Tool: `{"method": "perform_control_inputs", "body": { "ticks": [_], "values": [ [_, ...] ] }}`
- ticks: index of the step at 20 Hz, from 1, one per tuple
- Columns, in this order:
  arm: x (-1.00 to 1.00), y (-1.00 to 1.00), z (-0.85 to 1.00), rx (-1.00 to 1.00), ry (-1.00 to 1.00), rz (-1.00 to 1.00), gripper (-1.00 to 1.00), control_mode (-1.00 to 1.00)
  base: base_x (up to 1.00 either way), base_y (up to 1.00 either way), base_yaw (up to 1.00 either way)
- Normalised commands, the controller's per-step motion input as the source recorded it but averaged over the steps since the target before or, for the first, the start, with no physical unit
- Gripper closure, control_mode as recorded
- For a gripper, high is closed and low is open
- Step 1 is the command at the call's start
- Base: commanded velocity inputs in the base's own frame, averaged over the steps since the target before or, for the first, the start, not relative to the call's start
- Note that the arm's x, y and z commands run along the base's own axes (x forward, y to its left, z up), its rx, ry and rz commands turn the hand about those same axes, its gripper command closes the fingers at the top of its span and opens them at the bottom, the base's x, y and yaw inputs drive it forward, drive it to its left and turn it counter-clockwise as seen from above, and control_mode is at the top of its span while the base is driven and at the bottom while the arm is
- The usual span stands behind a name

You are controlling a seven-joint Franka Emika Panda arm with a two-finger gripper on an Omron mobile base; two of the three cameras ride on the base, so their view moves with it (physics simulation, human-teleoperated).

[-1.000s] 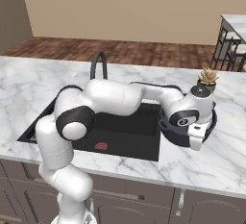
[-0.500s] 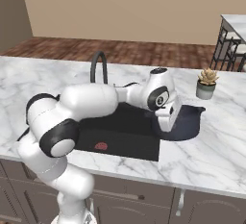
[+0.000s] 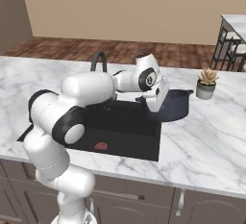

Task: Dump the onion from the pot into the sink. Then turn on the water and wash the onion. Then turn off the water and put the onion back in the pot.

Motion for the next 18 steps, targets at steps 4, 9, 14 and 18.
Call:
{"method": "perform_control_inputs", "body": {
  "ticks": [4,9,14,18],
  "values": [
    [0.62,0.10,0.57,0.00,0.00,0.00,1.00,-1.00,0.00,0.00,0.00],
    [0.16,0.12,0.44,0.00,-0.12,0.00,1.00,-1.00,0.00,0.00,0.00],
    [0.00,0.13,0.18,0.00,-0.26,0.08,1.00,-1.00,0.00,0.00,0.00],
    [-0.04,0.20,0.00,-0.02,-0.30,0.17,1.00,-1.00,0.00,0.00,0.00]
  ]
}}
